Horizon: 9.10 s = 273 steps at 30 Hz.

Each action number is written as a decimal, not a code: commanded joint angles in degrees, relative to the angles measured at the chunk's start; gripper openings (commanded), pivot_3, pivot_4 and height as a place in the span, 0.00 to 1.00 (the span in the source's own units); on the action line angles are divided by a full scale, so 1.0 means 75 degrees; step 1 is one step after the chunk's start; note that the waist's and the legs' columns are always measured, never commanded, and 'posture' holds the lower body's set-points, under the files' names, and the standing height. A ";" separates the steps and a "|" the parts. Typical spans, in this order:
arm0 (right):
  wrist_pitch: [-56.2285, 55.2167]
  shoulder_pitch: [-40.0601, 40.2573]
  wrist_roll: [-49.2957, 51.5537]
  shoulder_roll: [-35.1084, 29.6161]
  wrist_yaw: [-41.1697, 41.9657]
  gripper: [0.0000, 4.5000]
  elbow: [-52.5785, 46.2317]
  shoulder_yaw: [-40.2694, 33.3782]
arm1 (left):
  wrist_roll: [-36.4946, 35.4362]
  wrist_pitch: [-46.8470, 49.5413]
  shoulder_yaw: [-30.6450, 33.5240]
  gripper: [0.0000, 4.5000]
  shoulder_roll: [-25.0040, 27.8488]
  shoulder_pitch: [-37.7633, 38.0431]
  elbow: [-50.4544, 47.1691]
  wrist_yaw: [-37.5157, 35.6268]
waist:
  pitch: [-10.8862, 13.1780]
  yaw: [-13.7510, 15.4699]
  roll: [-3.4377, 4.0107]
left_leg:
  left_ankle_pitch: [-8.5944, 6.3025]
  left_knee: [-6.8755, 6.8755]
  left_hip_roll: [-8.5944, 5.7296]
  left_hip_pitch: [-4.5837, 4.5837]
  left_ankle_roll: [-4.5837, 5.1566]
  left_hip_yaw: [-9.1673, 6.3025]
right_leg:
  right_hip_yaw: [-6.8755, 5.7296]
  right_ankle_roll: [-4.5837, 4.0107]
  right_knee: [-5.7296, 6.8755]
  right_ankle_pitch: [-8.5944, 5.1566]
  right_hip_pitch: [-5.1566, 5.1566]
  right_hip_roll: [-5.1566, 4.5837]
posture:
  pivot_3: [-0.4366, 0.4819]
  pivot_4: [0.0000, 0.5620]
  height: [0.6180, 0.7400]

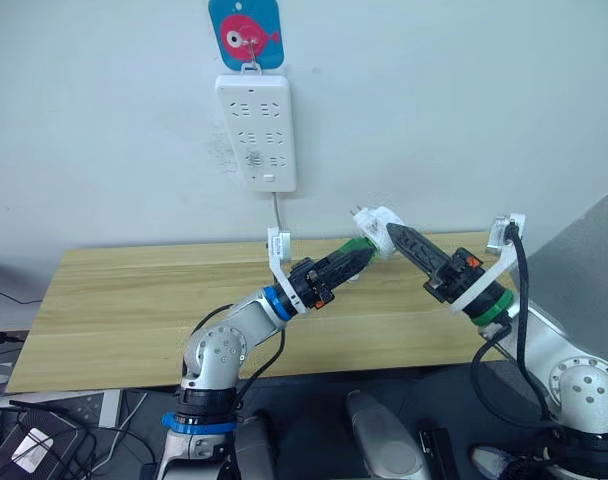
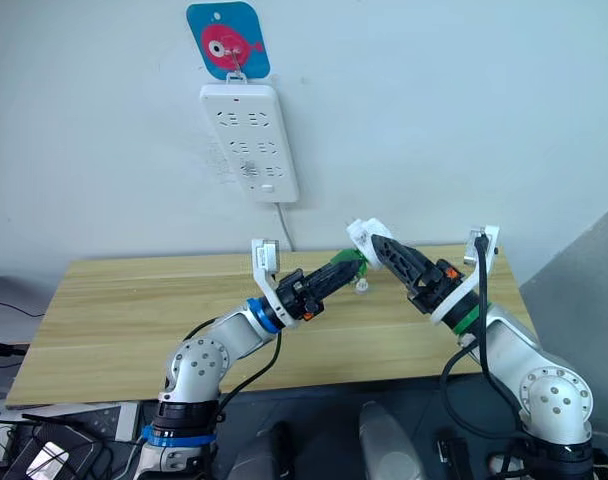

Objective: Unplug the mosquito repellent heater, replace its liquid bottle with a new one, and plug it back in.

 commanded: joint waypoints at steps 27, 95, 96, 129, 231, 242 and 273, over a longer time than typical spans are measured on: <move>-0.0384 -0.0647 0.1463 0.0830 -0.0990 0.66 0.0246 0.0527 | -0.0122 -0.0431 -0.0329 0.52 -0.0062 0.0149 -0.0584 0.0095 | 0.0000 0.0016 0.0000 | 0.0000 -0.0003 0.0000 -0.0003 0.0000 -0.0002 | 0.0000 -0.0001 -0.0003 0.0000 -0.0001 0.0000 | 0.16 0.39 1.00; 0.0692 -0.2655 -0.3770 -0.0476 0.1458 0.66 -0.0462 0.1059 | 0.4312 -0.4213 0.0425 0.96 0.3959 -0.4895 0.6493 -0.3406 | -0.0003 0.0259 0.0003 | 0.0000 -0.0079 0.0003 -0.0010 -0.0001 -0.0021 | -0.0036 -0.0007 0.0008 -0.0004 -0.0035 -0.0006 | 0.18 0.39 1.00; 0.0705 -0.2660 -0.3769 -0.0464 0.1462 0.66 -0.0461 0.1053 | 0.4349 -0.4237 0.0393 0.96 0.3912 -0.4946 0.6561 -0.3519 | -0.0003 0.0259 0.0003 | 0.0000 -0.0079 0.0003 -0.0010 -0.0001 -0.0022 | -0.0037 -0.0006 0.0008 -0.0004 -0.0035 -0.0006 | 0.18 0.39 1.00; 0.0873 -0.2863 -0.3724 -0.0455 0.1155 0.66 -0.0557 0.1129 | 0.4523 -0.4452 0.0595 0.31 0.3680 -0.5524 0.7289 -0.4434 | -0.0003 0.0240 0.0003 | 0.0001 -0.0066 0.0003 -0.0011 -0.0001 -0.0035 | -0.0047 -0.0008 0.0020 0.0000 -0.0028 -0.0005 | 0.16 0.38 1.00; 0.0348 -0.4194 -0.9461 0.2098 0.2370 0.66 0.1282 0.2900 | 0.4497 -0.3052 0.0358 0.30 0.4258 -0.4914 0.5525 -0.4420 | -0.0003 0.0047 0.0003 | 0.0002 -0.0013 0.0003 -0.0004 -0.0002 -0.0055 | -0.0055 -0.0012 0.0128 0.0001 -0.0045 0.0000 | 0.21 0.38 1.00; 0.0003 -0.4360 -0.9675 0.2222 0.2312 0.66 0.1691 0.2861 | 0.4490 -0.3005 0.0342 0.30 0.4267 -0.4956 0.5519 -0.4458 | -0.0003 0.0044 0.0003 | 0.0002 -0.0014 0.0003 -0.0004 -0.0002 -0.0055 | -0.0056 -0.0013 0.0128 0.0001 -0.0045 0.0000 | 0.21 0.38 1.00; -0.0736 -0.5164 -1.0119 0.2617 0.2287 0.66 0.3488 0.2893 | 0.4257 -0.2659 0.0326 0.30 0.4092 -0.4865 0.5244 -0.4552 | -0.0003 0.0007 0.0003 | 0.0002 -0.0007 0.0003 -0.0002 -0.0002 -0.0052 | -0.0053 -0.0014 0.0130 0.0002 -0.0043 0.0000 | 0.20 0.38 1.00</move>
